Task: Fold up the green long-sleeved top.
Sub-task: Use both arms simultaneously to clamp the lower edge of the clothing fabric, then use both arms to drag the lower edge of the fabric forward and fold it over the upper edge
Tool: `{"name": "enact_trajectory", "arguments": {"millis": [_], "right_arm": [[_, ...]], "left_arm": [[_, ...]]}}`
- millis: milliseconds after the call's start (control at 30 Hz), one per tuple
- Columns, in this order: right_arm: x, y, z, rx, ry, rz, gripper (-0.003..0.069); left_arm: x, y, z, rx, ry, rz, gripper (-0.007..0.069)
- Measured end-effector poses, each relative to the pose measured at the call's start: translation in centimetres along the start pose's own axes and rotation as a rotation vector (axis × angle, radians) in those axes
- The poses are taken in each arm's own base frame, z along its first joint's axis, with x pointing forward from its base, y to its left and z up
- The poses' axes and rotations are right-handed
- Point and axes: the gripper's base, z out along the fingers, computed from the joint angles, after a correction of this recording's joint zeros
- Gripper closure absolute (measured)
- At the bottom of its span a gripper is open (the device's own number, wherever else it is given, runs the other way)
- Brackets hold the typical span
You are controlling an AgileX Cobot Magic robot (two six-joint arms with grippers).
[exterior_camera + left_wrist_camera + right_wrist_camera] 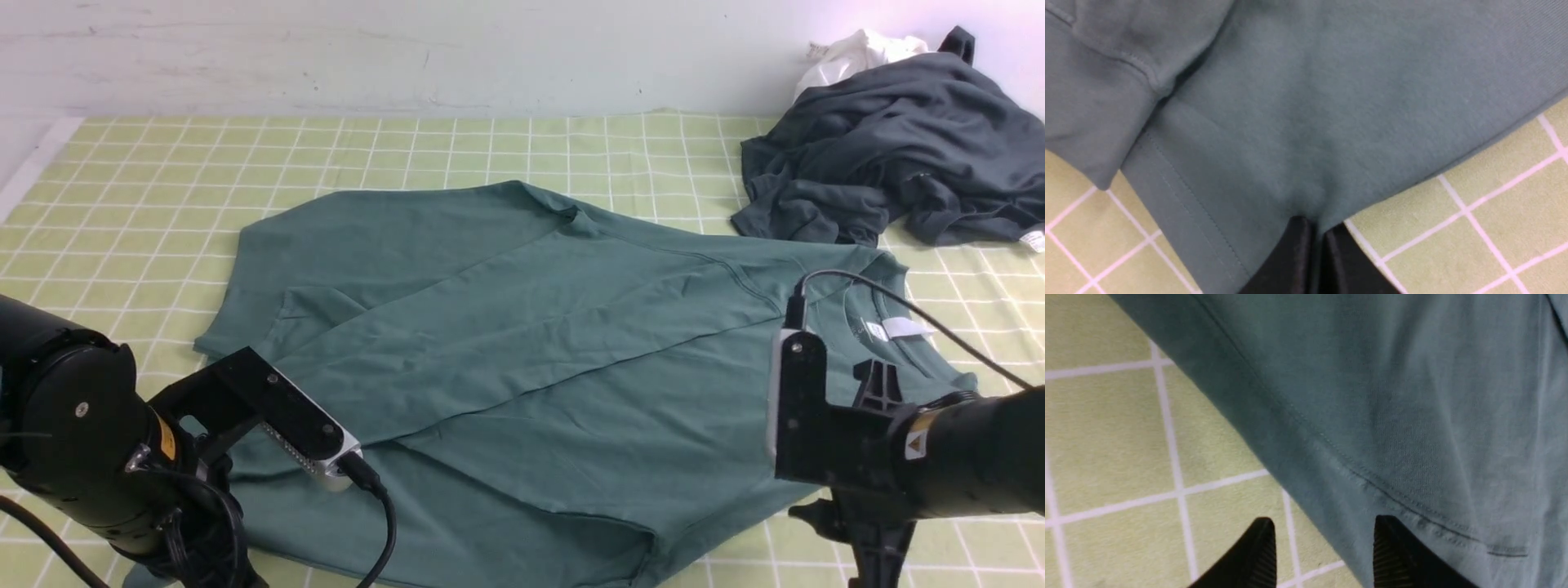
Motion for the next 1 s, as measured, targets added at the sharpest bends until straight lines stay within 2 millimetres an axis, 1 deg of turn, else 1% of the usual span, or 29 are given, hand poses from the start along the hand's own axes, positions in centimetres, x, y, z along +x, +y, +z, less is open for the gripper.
{"name": "enact_trajectory", "arguments": {"millis": [133,200,333,400,433,467,533,567,600,667,733,833,900,967,1000], "right_arm": [[0.2,0.0,2.1,-0.003,0.016,-0.039,0.0391],[0.2,0.0,2.6,0.003,0.017,-0.055,0.0414],[0.2,-0.2,3.0,0.013,0.013,-0.061,0.0456],[0.2,-0.1,3.0,0.008,0.015,-0.060,0.0497],[0.2,-0.1,2.9,0.004,0.017,-0.056,0.0533],[0.2,-0.1,2.7,0.002,0.019,-0.055,0.0582],[0.1,-0.2,2.1,0.006,0.017,-0.040,0.0640],[0.1,-0.3,1.6,0.014,0.013,-0.028,0.0655],[0.0,-0.3,1.5,0.016,0.011,-0.028,0.0655],[-0.2,-0.7,0.0,0.054,-0.009,0.001,0.0663],[-0.4,-1.0,-1.0,0.083,-0.026,0.028,0.0664],[-0.7,-1.6,-2.1,0.104,-0.041,0.075,0.0664],[-1.2,-2.4,-2.7,0.119,-0.051,0.102,0.0664],[-2.0,-4.0,-3.3,0.151,-0.071,0.128,0.0664],[-2.5,-5.3,-3.6,0.180,-0.086,0.141,0.0664]], "left_arm": [[0.0,0.0,-0.1,0.000,0.005,0.001,0.0619],[-0.1,0.1,-0.2,-0.003,0.011,0.005,0.0619],[-0.2,0.2,-0.7,-0.012,-0.004,0.007,0.0619],[-0.2,0.2,-1.0,-0.016,-0.016,0.006,0.0619],[-0.1,0.2,-1.3,-0.019,-0.025,0.005,0.0619],[-0.1,0.2,-1.5,-0.022,-0.033,0.005,0.0619],[0.0,0.2,-1.9,-0.030,-0.049,0.006,0.0619],[0.1,0.2,-2.1,-0.036,-0.055,0.008,0.0620],[0.1,0.2,-2.1,-0.037,-0.057,0.007,0.0620],[0.3,0.3,-2.8,-0.060,-0.080,-0.008,0.0622],[0.5,0.5,-3.1,-0.076,-0.090,-0.050,0.0622],[0.4,1.2,-3.5,-0.101,-0.103,-0.121,0.0622],[-0.1,2.0,-4.3,-0.129,-0.135,-0.178,0.0622],[-1.0,3.4,-5.3,-0.171,-0.189,-0.229,0.0622],[-1.7,4.1,-5.8,-0.189,-0.217,-0.246,0.0622]]}}
